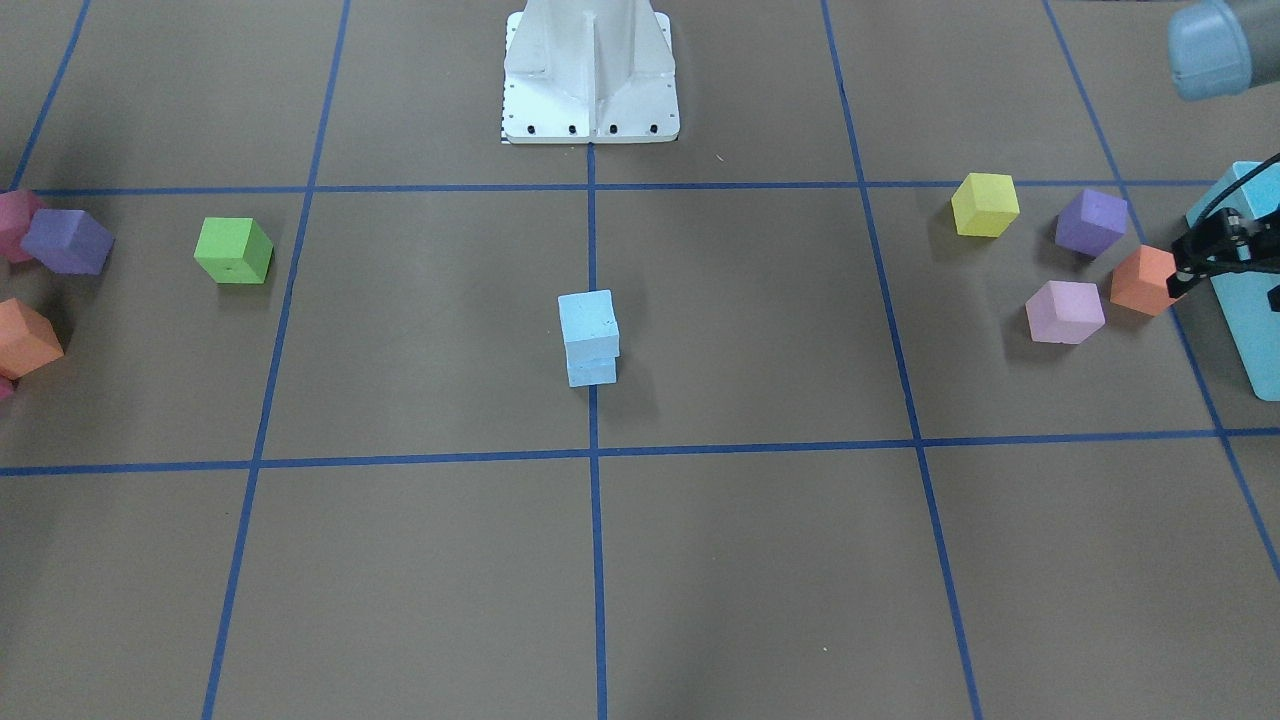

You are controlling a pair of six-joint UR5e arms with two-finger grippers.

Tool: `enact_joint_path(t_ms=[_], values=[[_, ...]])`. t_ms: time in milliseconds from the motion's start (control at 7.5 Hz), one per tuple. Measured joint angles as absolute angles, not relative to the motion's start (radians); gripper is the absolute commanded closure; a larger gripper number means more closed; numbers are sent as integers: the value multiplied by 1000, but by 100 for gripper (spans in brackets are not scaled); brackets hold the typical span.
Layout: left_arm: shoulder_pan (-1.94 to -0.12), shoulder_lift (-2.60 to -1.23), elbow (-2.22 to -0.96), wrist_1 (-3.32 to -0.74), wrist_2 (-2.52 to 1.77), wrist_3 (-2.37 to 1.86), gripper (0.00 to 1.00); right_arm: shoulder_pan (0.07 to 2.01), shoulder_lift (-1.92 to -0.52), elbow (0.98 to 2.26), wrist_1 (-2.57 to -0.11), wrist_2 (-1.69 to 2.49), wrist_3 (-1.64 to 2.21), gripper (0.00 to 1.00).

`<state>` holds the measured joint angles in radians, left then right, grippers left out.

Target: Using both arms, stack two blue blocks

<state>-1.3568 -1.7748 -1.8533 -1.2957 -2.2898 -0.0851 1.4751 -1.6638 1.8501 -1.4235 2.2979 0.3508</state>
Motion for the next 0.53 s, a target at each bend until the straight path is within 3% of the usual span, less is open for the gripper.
enact_joint_path(t_ms=[533], values=[[-1447, -1568, -1834, -1354, -2302, 128, 1, 1485, -1713, 1864, -1422, 2300, 336, 0]])
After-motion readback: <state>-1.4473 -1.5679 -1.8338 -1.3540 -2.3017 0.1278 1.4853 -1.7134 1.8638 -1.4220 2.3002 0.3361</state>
